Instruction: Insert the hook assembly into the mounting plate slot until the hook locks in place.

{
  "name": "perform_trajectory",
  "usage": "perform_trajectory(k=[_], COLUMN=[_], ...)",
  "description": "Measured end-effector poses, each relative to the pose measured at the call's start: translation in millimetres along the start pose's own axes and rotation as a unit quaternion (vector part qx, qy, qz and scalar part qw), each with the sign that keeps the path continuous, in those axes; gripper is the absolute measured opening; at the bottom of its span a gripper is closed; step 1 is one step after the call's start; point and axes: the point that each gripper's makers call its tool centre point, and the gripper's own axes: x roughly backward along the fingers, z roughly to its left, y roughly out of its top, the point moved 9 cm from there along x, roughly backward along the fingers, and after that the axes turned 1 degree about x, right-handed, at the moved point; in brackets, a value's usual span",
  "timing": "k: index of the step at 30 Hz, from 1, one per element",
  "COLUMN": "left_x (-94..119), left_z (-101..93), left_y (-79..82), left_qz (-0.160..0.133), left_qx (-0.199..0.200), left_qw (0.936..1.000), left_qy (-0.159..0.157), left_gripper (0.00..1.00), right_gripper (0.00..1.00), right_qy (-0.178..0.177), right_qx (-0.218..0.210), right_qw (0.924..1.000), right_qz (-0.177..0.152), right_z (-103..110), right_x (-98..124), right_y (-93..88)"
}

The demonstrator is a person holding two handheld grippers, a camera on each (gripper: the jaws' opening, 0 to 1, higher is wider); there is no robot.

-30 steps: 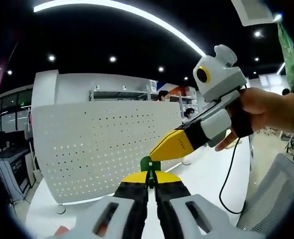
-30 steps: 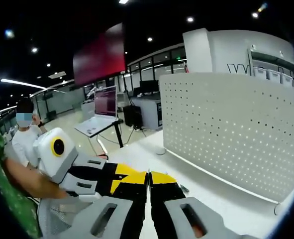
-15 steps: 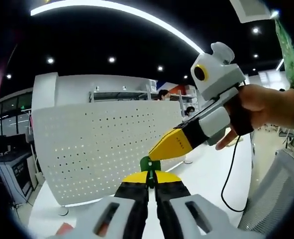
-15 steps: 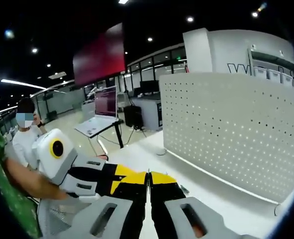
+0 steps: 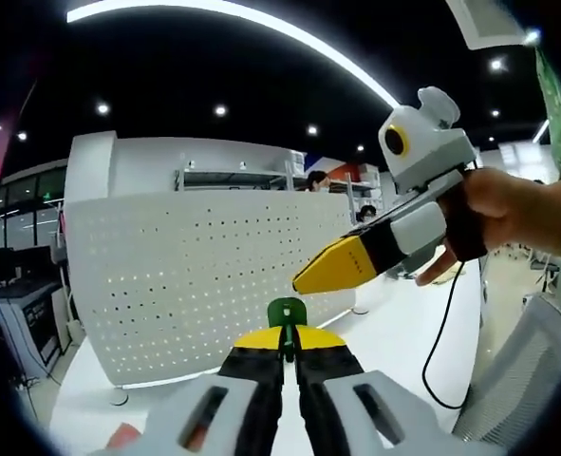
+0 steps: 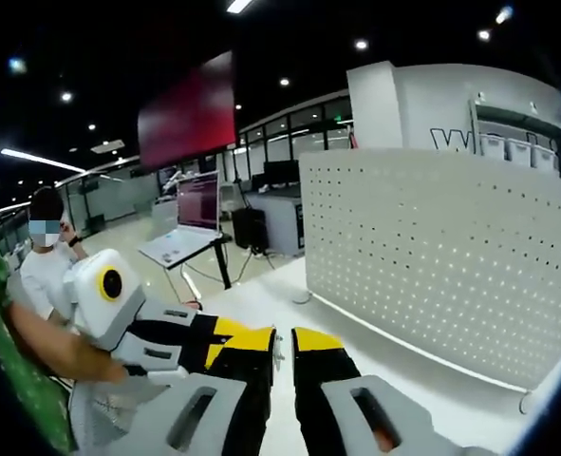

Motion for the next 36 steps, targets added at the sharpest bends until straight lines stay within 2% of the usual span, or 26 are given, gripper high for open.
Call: perform_trajectory(k=[2,5,7,14,19,28,36], left_x=[0.6,0.7,0.9,3.4,5.9,10.2,9.3], left_z=[0.5,1.3,2.1,10.1,18.8,33.0,43.1], left_y=[0.2,0.8,2.0,9.8,16.2,25.6,28.8], left_qz=[-0.001,0.002,0.001,0.002,-0.003,-0.003,-0.001], left_qx=[0.0,0.0,-0.001,0.002,0.012,0.019,0.017], left_qw=[1.0,1.0,1.0,0.9997,0.9991,0.9977,0.9971], left_qy=[0.001,0.004,0.006,0.025,0.04,0.066,0.074], left_gripper=[0.03,0.03,0.03,0.03,0.03,0.03,0.03], right_gripper=[0.27,0.29,0.34,0.61,0.77,0.92,0.95], right_qy=[-0.012,-0.015,-0.022,-0.044,-0.063,-0.053,-0.045], right_qx=[-0.001,0.003,0.0,-0.003,0.013,0.021,0.018], right_qw=[0.9999,0.9999,0.9997,0.9988,0.9975,0.9963,0.9955], right_qz=[-0.008,-0.007,-0.013,-0.023,-0.028,-0.064,-0.081], right_z=[-2.3,-5.9,-8.4,-13.7,-18.7,-18.0,-27.3], right_x=[2.4,5.4,8.2,16.1,19.5,22.4,35.5], right_y=[3.5,4.0,3.6,1.0,-1.7,2.6,5.2])
